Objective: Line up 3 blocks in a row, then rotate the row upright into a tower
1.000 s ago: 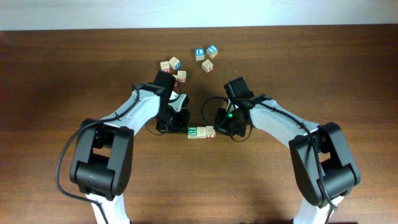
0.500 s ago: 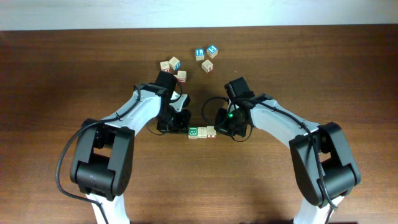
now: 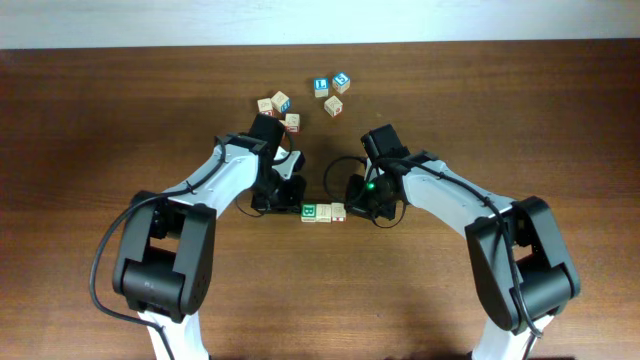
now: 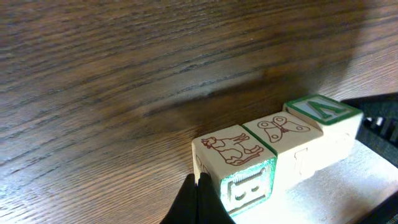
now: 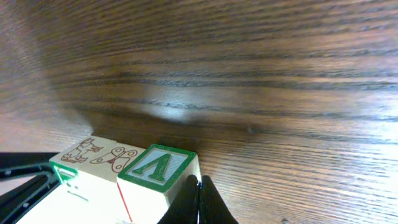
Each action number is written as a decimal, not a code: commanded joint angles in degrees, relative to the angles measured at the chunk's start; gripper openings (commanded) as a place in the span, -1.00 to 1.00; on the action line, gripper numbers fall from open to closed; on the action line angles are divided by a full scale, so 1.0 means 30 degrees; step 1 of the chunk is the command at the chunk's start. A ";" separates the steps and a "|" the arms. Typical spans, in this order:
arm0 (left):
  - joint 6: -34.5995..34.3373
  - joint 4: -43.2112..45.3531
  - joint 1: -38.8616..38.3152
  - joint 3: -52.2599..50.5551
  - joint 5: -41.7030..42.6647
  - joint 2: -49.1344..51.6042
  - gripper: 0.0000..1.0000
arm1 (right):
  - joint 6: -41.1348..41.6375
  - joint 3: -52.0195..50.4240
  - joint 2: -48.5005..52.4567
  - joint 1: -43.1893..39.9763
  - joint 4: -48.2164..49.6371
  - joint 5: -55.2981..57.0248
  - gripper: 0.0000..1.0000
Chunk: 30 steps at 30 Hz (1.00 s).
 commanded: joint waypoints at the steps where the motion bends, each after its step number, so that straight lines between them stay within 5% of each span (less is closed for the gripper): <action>1: -0.0146 0.0182 -0.0182 -0.0182 0.0765 -0.0525 -1.00 | -0.0248 -0.0044 -0.1122 0.0277 0.0284 -0.2018 -0.91; 30: -0.0146 0.0240 -0.0182 -0.0182 0.0758 -0.0525 -1.00 | -0.0379 0.1173 -0.1938 0.1231 0.0342 -0.2761 -0.91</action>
